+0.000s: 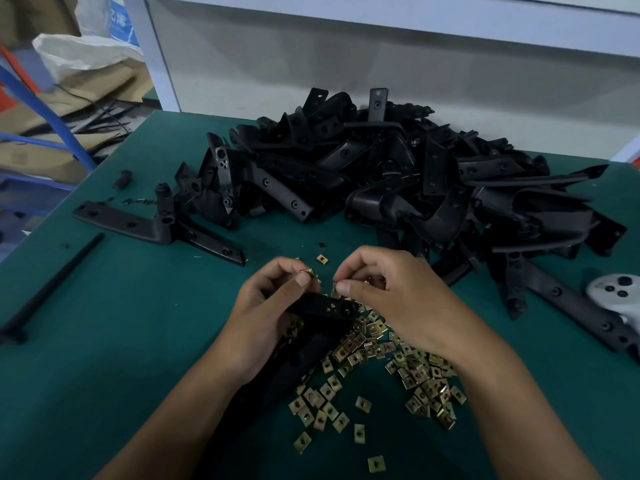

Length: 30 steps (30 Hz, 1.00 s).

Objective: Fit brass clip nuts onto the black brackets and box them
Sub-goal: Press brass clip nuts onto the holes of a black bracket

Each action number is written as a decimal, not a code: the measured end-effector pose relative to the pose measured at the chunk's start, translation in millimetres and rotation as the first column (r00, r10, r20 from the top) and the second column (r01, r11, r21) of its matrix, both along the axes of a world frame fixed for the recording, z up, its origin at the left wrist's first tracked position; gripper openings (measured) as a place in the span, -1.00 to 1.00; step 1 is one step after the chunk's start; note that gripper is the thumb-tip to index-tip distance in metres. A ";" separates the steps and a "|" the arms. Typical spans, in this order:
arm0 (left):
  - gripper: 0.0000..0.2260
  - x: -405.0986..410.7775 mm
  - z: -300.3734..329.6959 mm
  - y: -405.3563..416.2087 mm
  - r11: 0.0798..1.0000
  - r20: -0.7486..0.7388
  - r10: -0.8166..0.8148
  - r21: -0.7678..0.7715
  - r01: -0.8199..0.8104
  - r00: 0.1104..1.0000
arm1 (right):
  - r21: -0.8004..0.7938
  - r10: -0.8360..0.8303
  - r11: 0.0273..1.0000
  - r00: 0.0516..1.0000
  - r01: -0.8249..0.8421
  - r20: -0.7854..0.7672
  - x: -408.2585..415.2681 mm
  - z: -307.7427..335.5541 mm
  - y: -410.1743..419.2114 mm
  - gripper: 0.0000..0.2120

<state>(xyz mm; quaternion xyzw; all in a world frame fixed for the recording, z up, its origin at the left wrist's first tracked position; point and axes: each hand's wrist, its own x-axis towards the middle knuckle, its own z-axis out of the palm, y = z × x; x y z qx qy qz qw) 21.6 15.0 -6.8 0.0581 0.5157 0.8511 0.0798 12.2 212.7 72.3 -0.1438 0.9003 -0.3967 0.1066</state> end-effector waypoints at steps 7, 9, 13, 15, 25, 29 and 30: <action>-0.87 -0.1 0.6 1.7 0.999 -0.048 0.038 -0.016 -0.039 0.998 | 0.004 -0.001 1.000 0.999 0.001 0.035 -1.1 -4.2 -0.5 -0.96; -0.84 0.0 0.9 2.5 0.998 -0.064 0.056 -0.034 -0.058 0.996 | -0.004 0.005 1.000 1.000 -0.005 0.028 -1.3 -3.1 0.2 -0.96; -0.81 0.1 0.5 2.7 0.993 -0.087 0.085 -0.069 -0.091 0.993 | -0.031 0.009 0.999 0.999 -0.008 0.036 -2.4 -2.5 -0.6 -0.96; -0.81 0.0 0.6 2.9 0.992 -0.091 0.097 -0.075 -0.104 0.991 | -0.050 0.008 0.999 0.999 -0.005 0.048 -2.8 -3.2 -0.8 -0.96; -0.84 -1.9 -1.6 0.9 0.988 -0.096 0.135 -0.065 -0.141 0.986 | -0.109 -0.010 0.994 0.999 0.015 0.053 -1.6 -3.4 -4.4 -0.93; -0.92 -4.4 -3.7 -0.6 0.980 -0.090 0.173 -0.086 -0.181 0.981 | -0.095 0.008 0.995 0.993 0.003 0.115 1.0 2.7 -2.6 -0.80; -0.92 -4.9 -3.7 -0.8 0.976 -0.094 0.185 -0.095 -0.193 0.978 | -0.067 0.024 0.998 0.993 -0.017 0.115 2.1 4.0 -2.8 -0.73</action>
